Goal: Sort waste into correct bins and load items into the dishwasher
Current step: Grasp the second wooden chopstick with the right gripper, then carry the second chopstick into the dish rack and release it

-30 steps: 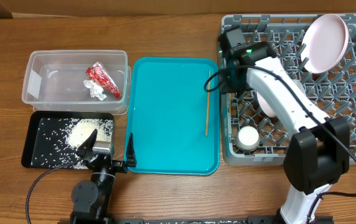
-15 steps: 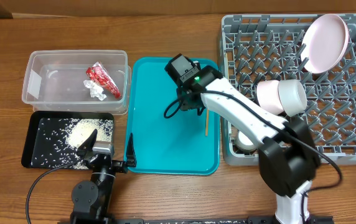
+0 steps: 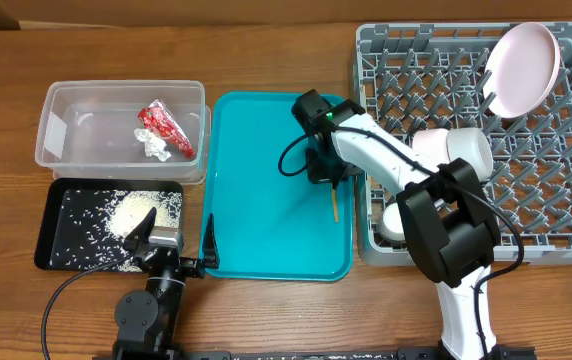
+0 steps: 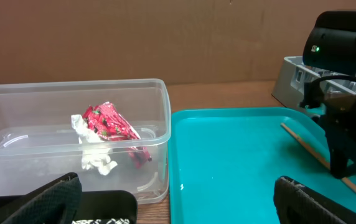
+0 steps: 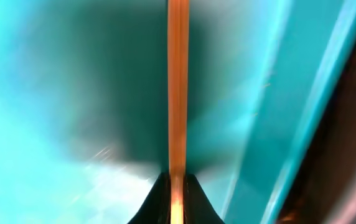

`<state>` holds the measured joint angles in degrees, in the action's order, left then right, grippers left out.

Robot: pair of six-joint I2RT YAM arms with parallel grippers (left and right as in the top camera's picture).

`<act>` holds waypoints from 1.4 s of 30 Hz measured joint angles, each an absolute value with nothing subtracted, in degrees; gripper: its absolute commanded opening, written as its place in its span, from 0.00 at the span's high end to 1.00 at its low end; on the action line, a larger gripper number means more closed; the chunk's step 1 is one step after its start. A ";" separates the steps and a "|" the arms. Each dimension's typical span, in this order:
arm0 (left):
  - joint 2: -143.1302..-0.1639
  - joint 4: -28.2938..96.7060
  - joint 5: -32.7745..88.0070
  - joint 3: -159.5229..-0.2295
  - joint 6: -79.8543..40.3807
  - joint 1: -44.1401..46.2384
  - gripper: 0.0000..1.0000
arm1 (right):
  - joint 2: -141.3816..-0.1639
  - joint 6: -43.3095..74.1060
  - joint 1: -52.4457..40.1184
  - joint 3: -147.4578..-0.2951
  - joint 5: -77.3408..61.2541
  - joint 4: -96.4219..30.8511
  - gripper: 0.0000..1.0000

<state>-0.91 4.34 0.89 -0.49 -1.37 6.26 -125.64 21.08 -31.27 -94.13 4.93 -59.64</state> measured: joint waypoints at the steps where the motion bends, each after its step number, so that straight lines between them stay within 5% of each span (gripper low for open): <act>1: -0.91 4.34 0.89 -0.49 -1.37 6.26 0.00 | -125.64 20.82 -31.42 -94.17 4.34 -59.70 0.96; 11: -0.91 4.32 0.91 -0.49 -1.37 6.26 0.00 | -122.56 19.38 -33.89 -98.45 2.76 -61.19 0.96; 24: -0.91 4.34 0.89 -0.49 -1.37 6.26 0.00 | -111.18 10.68 -18.24 -101.41 9.89 -61.10 0.96; 30: -0.91 4.34 0.91 -0.49 -1.37 6.26 0.00 | -115.37 9.67 -18.55 -98.96 9.19 -62.61 0.62; 38: -0.91 4.34 0.91 -0.49 -1.37 6.26 0.00 | -108.18 12.62 -19.53 -99.22 6.85 -65.87 0.49; 40: -0.91 4.34 0.89 -0.49 -1.37 6.26 0.00 | -102.00 13.21 -20.86 -99.26 5.78 -66.30 0.33; 41: -0.91 4.34 0.89 -0.49 -1.37 6.26 0.00 | -98.74 13.54 -21.80 -99.44 5.28 -66.54 0.04; 42: -0.91 4.32 0.89 -0.49 -1.37 6.26 0.00 | -94.85 13.80 -23.20 -99.74 4.89 -66.85 0.00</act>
<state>-0.91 4.32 0.89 -0.49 -1.37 6.26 -94.85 13.80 -23.20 -99.74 4.89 -66.85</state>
